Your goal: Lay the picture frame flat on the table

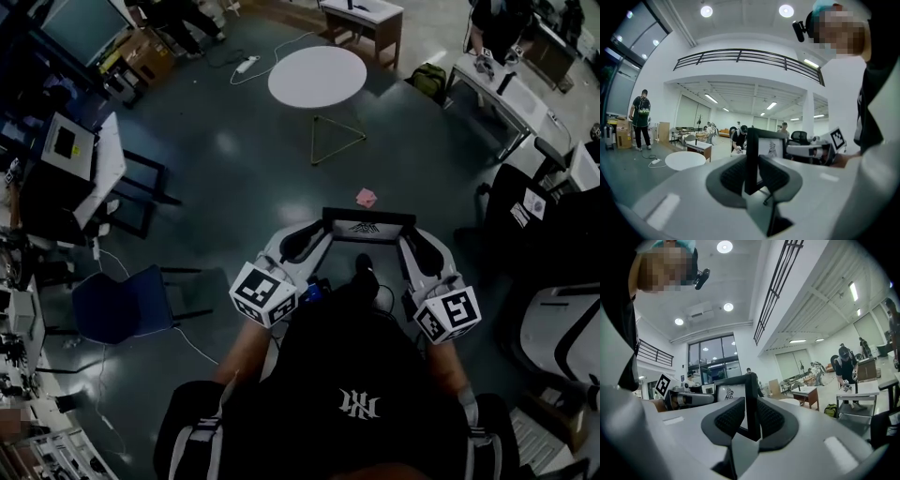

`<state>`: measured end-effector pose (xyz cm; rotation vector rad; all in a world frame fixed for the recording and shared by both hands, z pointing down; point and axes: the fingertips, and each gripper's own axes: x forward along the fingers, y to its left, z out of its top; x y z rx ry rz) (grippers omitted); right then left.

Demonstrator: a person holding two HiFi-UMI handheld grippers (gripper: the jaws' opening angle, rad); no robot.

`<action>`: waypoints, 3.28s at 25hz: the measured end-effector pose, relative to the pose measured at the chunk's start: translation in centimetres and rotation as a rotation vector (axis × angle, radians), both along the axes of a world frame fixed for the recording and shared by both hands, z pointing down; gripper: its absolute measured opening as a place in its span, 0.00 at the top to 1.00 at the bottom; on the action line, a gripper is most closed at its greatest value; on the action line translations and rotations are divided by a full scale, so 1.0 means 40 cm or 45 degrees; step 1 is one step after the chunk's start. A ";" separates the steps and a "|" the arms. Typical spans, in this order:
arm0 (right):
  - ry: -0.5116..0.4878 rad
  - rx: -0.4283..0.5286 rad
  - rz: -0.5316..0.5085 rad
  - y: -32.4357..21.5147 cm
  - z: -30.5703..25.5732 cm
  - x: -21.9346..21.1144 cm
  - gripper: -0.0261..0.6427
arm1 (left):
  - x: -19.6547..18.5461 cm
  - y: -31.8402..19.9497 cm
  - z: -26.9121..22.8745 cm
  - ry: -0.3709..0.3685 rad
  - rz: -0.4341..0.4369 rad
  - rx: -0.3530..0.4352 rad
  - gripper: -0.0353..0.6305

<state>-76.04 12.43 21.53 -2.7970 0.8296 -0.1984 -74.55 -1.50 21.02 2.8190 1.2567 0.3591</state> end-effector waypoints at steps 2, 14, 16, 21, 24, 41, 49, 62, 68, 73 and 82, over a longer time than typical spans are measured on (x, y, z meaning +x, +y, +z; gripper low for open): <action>0.000 -0.017 0.014 0.026 0.003 0.047 0.86 | 0.047 0.026 0.005 0.003 0.027 -0.009 0.83; -0.057 -0.117 -0.009 0.102 0.032 0.373 0.86 | 0.402 0.108 0.059 -0.044 0.012 -0.076 0.83; -0.064 -0.143 -0.021 0.112 0.021 0.437 0.86 | 0.469 0.119 0.052 -0.040 0.004 -0.097 0.83; -0.051 -0.193 -0.040 0.108 -0.017 0.579 0.86 | 0.629 0.120 0.027 -0.018 -0.003 -0.141 0.83; -0.043 -0.209 -0.034 0.133 -0.013 0.643 0.86 | 0.699 0.146 0.032 -0.005 0.014 -0.152 0.84; -0.127 -0.224 -0.068 0.264 0.070 0.815 0.88 | 0.842 0.270 0.112 -0.071 0.022 -0.134 0.83; -0.125 -0.172 -0.212 0.316 0.109 0.999 0.88 | 0.978 0.316 0.131 -0.073 -0.129 -0.078 0.83; -0.043 -0.131 -0.532 0.498 0.040 1.356 0.88 | 1.232 0.507 0.057 -0.028 -0.466 -0.062 0.83; -0.022 -0.101 -0.693 0.567 0.034 1.495 0.88 | 1.321 0.590 0.042 -0.007 -0.629 -0.052 0.83; -0.023 -0.095 -0.797 0.570 0.049 1.543 0.88 | 1.340 0.608 0.051 -0.015 -0.734 -0.042 0.83; -0.075 -0.065 -0.880 0.574 0.058 1.639 0.88 | 1.437 0.610 0.054 -0.048 -0.824 -0.032 0.83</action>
